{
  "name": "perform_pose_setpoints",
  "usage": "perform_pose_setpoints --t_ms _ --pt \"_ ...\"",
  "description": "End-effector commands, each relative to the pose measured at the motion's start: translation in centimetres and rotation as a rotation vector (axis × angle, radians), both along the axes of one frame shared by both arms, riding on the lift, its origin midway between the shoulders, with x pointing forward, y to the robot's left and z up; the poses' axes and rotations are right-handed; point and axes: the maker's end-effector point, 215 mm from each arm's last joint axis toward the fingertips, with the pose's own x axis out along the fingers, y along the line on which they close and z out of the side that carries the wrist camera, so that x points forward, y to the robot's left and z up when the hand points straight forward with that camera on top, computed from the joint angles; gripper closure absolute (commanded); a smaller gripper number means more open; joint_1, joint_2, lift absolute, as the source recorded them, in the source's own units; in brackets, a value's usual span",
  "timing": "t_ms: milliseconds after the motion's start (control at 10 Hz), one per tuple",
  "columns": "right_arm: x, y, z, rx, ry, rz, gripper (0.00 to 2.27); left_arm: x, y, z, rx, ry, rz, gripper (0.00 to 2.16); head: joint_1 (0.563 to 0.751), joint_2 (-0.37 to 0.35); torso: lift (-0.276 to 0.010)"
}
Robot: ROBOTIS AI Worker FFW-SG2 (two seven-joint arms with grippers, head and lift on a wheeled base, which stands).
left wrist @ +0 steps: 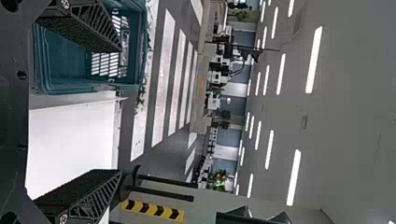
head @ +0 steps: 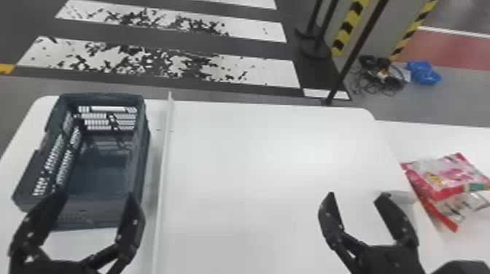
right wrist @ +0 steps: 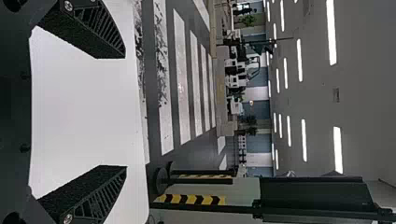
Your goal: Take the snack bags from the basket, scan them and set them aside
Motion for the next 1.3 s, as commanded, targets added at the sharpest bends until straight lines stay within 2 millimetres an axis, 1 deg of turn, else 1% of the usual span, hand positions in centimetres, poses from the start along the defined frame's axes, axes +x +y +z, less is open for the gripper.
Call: perform_pose_setpoints --t_ms 0,300,600,1200 --pt "-0.1 0.0 0.3 0.003 -0.009 -0.001 0.08 -0.1 0.0 0.2 -0.002 -0.005 0.001 0.07 0.695 -0.17 -0.075" --pt "-0.1 0.0 0.5 0.008 -0.013 0.0 0.08 -0.2 0.0 0.7 -0.007 -0.018 0.002 0.07 0.695 -0.17 -0.075" --pt "-0.3 0.0 1.1 0.009 -0.029 0.004 0.08 -0.2 0.0 0.6 -0.008 -0.015 0.003 0.07 0.695 -0.169 -0.075" --pt "-0.2 0.0 1.4 0.023 -0.037 0.008 0.08 -0.3 0.1 0.9 -0.011 -0.019 0.005 0.07 0.695 -0.171 -0.075"
